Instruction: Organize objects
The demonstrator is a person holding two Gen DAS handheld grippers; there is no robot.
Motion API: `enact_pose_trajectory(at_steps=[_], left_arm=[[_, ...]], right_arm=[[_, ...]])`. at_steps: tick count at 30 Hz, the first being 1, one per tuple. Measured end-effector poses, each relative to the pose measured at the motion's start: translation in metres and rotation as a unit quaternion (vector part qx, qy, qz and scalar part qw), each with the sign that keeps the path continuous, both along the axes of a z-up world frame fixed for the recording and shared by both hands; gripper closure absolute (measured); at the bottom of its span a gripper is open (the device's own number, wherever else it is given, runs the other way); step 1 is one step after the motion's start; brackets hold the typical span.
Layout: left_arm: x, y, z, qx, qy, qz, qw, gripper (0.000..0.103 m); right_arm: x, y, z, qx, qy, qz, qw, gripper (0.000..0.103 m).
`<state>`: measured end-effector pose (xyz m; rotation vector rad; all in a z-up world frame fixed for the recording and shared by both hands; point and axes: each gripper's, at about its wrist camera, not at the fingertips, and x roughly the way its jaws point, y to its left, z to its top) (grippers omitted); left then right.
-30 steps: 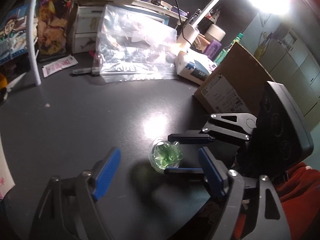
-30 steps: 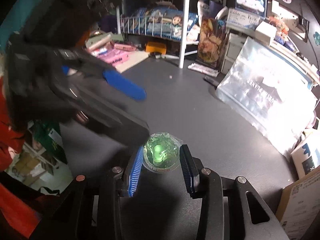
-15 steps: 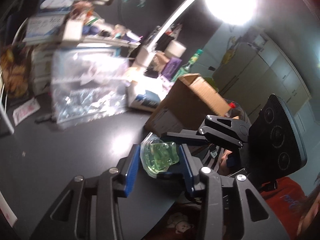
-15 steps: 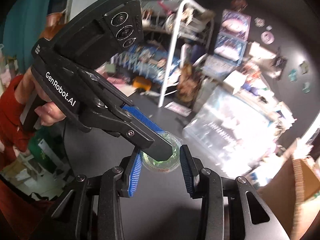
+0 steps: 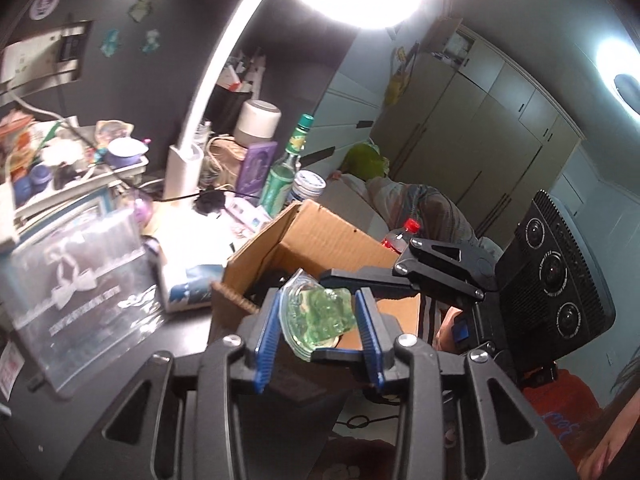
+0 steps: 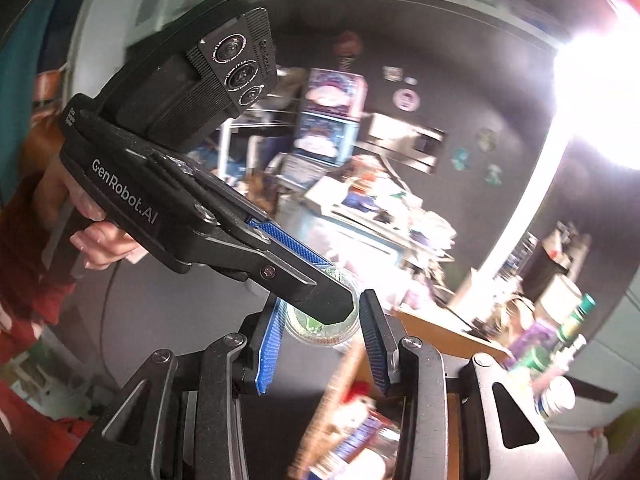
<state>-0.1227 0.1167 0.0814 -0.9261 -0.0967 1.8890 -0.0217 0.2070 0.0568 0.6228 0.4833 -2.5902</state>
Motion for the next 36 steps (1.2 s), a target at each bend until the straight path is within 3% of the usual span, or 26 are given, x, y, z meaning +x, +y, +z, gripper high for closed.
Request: enact_pose_trajectory(at_steps=[13,14,17,20,21,28,31,33,36], left_arm=[[-0.040,0.072,-0.022,-0.034,-0.052,-0.025,0.9978,0.069],[-0.041,0.075,-0.023,-0.039,-0.049,-0.023,0.9978,0.067],[-0.042,0.078,-0.021,-0.047,-0.040,-0.014,0.9980,0.045],[-0.039,0.076,-0.014,-0.049,-0.023,-0.007,0.9985,0.033],[-0.037,0.074,-0.012,-0.051,-0.017,-0.003,0.9986,0.029],[-0.025,0.051,0.000,-0.050,0.027,0.041,0.9975,0.019],[-0.014,0.038,0.006,-0.043,0.047,0.060,0.9961,0.019],[-0.006,0.029,0.009,-0.043,0.063,0.074,0.9943,0.010],[0.006,0.018,0.013,-0.048,0.089,0.105,0.9893,0.010]], right_arm=[[-0.036,0.074,-0.013,-0.030,-0.090,-0.047,0.994,0.070],[-0.039,0.077,-0.014,-0.032,-0.098,-0.049,0.993,0.069],[-0.046,0.081,-0.017,-0.029,-0.130,-0.054,0.990,0.068],[-0.048,0.082,-0.021,-0.021,-0.139,-0.062,0.988,0.055],[-0.047,0.082,-0.021,-0.017,-0.137,-0.063,0.988,0.055],[-0.046,0.085,-0.016,-0.022,-0.128,-0.066,0.989,0.054],[-0.045,0.085,-0.013,-0.023,-0.123,-0.068,0.990,0.043],[-0.044,0.085,-0.011,-0.022,-0.114,-0.070,0.991,0.028],[-0.041,0.083,-0.005,-0.024,-0.096,-0.064,0.993,0.012]])
